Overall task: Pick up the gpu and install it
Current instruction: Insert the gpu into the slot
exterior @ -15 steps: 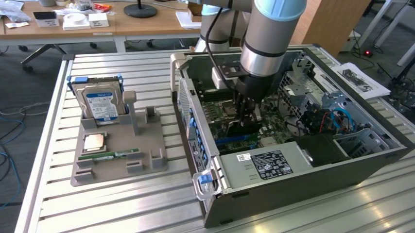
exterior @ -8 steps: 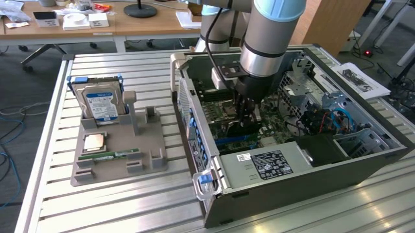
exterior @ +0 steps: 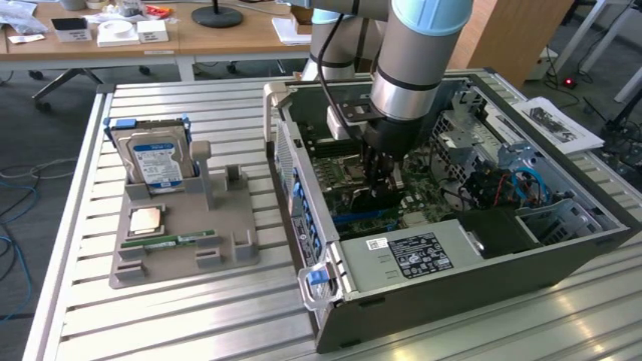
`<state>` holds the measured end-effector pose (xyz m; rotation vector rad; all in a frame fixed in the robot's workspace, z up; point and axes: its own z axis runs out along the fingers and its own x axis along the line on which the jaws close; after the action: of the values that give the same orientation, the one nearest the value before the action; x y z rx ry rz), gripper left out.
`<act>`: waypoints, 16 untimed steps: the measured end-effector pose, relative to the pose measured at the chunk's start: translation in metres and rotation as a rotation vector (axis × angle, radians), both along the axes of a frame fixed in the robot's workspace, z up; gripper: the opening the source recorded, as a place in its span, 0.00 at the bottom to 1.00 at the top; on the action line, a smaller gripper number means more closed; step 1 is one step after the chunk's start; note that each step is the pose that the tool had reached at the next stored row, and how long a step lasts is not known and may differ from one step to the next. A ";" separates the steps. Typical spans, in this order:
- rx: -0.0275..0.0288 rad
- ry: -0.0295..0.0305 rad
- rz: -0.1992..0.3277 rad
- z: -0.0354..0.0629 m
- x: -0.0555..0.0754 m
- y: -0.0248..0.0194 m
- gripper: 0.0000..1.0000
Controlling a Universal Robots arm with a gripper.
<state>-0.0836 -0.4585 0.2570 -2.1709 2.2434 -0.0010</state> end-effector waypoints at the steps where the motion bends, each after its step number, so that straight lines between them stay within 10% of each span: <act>1: 0.0000 0.0000 0.000 0.0000 0.000 0.0000 0.27; 6: 0.0002 -0.0107 0.000 -0.0001 -0.001 0.0001 0.27; 16: -0.0001 -0.0113 0.000 -0.0007 -0.002 0.0000 0.27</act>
<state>-0.0853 -0.4585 0.2564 -2.1655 2.2374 -0.0133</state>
